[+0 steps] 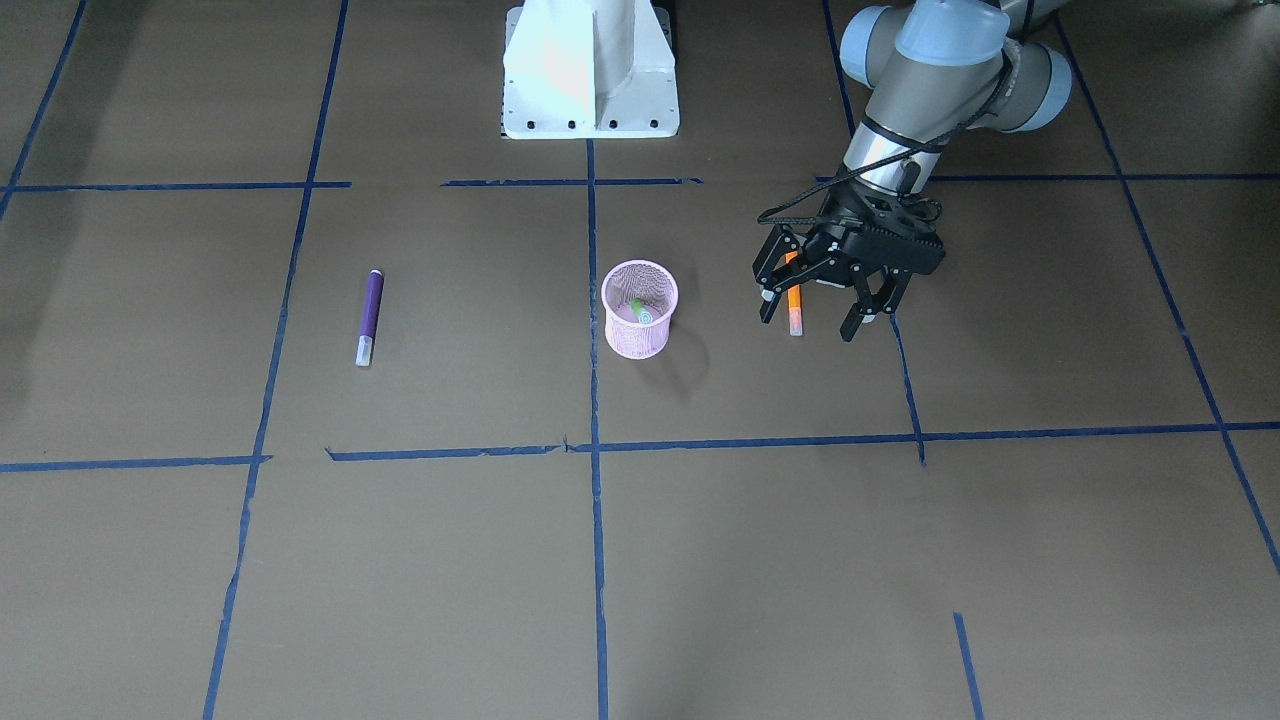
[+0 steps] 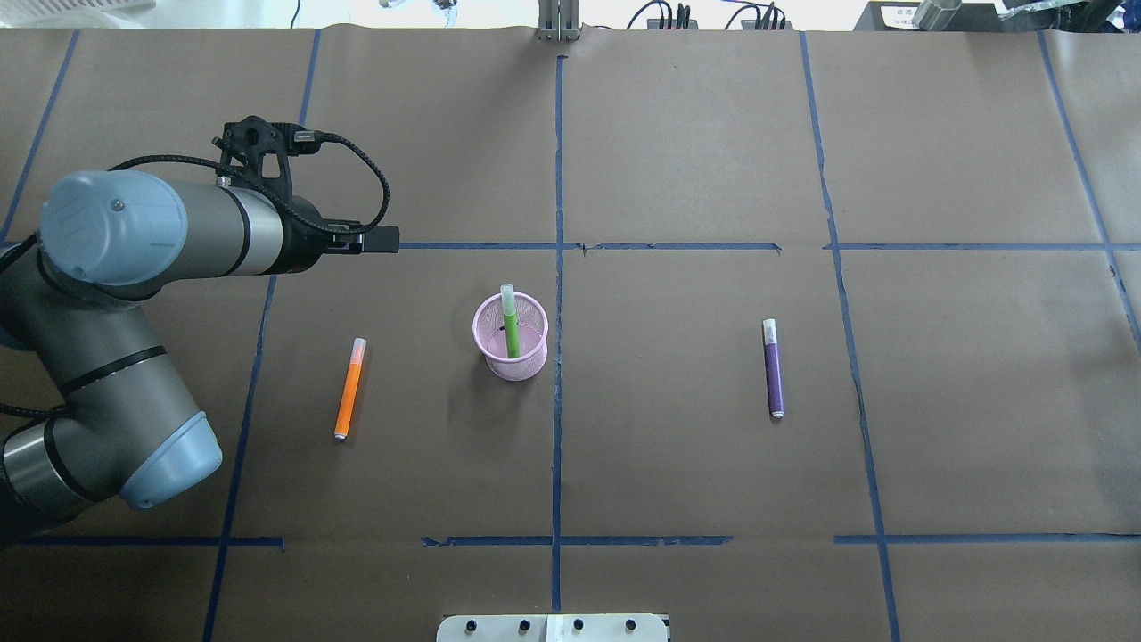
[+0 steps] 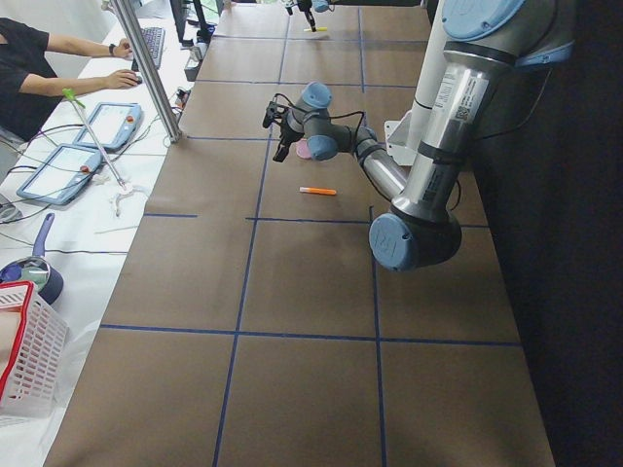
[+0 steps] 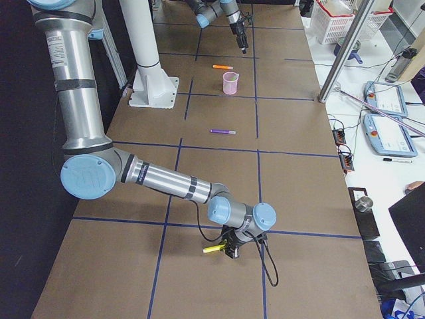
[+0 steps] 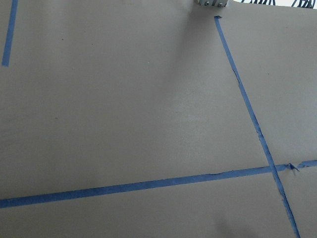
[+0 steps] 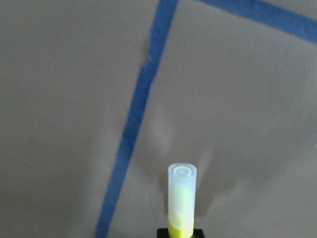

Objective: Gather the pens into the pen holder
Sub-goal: 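Grasp the yellow highlighter with the right gripper while the left arm waits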

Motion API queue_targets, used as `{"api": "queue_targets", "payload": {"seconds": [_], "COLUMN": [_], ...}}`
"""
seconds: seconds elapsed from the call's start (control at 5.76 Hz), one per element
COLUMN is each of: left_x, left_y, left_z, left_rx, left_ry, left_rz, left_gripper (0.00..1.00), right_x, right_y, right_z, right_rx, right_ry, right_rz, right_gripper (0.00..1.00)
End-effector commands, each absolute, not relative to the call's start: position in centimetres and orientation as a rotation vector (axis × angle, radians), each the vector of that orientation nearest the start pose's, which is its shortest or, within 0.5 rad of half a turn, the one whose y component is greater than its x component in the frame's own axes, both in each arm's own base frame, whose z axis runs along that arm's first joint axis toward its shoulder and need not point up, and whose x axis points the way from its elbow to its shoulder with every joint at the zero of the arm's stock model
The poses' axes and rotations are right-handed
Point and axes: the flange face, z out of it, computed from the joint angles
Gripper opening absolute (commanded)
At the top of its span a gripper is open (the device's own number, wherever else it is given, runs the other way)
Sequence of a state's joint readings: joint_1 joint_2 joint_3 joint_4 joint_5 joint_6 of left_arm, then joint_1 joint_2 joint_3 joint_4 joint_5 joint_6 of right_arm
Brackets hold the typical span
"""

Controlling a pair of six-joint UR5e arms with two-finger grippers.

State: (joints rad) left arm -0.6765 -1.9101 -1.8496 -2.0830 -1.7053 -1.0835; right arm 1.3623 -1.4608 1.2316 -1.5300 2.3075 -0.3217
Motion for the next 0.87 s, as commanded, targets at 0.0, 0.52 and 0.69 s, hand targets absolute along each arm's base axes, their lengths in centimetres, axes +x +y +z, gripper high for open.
{"api": "queue_targets", "payload": {"seconds": [0.0,0.52,0.69], "left_x": [38.6,38.7,38.8], "left_y": [-46.3,-46.4,-46.4], "left_z": [29.6,29.7,29.8], "left_rx": [0.518,0.515,0.514], "left_ry": [0.998,0.996,0.993], "left_rz": [-0.090,-0.089,-0.087], "left_gripper": [1.00,1.00,1.00], "right_x": [-4.6,-13.3,-19.7], "right_y": [-54.0,-55.0,-56.8], "right_z": [67.3,53.0,44.0], "right_rx": [0.107,0.448,0.503], "right_ry": [-0.753,-0.884,-1.033], "right_rz": [-0.486,-0.407,-0.307], "right_gripper": [0.00,0.00,0.00]}}
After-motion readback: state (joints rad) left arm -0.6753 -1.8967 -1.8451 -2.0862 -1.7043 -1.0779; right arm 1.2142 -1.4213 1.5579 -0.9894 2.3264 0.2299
